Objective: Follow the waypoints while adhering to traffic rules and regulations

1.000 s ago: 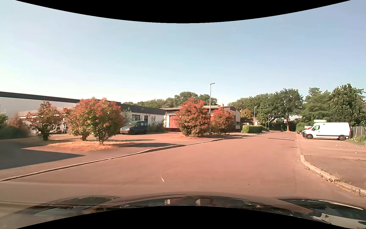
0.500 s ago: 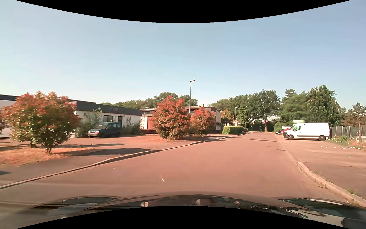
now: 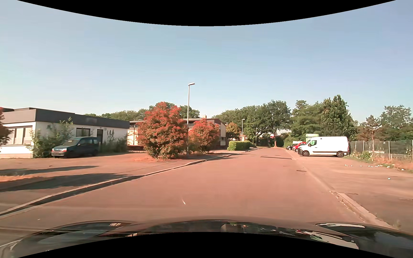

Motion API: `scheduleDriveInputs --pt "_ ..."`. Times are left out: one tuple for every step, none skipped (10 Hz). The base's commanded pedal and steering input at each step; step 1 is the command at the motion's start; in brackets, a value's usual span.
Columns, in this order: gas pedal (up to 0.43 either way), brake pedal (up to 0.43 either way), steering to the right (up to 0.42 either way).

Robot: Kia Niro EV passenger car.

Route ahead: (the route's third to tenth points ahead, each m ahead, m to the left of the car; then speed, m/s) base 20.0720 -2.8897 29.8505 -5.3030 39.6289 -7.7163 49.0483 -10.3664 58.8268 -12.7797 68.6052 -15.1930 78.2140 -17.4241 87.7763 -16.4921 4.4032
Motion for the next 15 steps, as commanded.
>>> scheduleDriveInputs --pt "0.039 0.000 0.228" --pt "0.039 0.000 0.228" --pt "0.039 0.000 0.228" --pt "0.039 0.000 0.227" --pt "0.039 0.000 0.223" --pt "0.047 0.000 0.214" --pt "0.047 0.000 0.196" --pt "0.047 0.000 0.165" --pt "0.047 0.000 0.141" --pt "0.059 0.000 0.112" --pt "0.067 0.000 0.090" --pt "0.067 0.000 0.067" --pt "0.067 0.000 0.055" --pt "0.067 0.000 0.044" --pt "0.067 0.000 0.031"
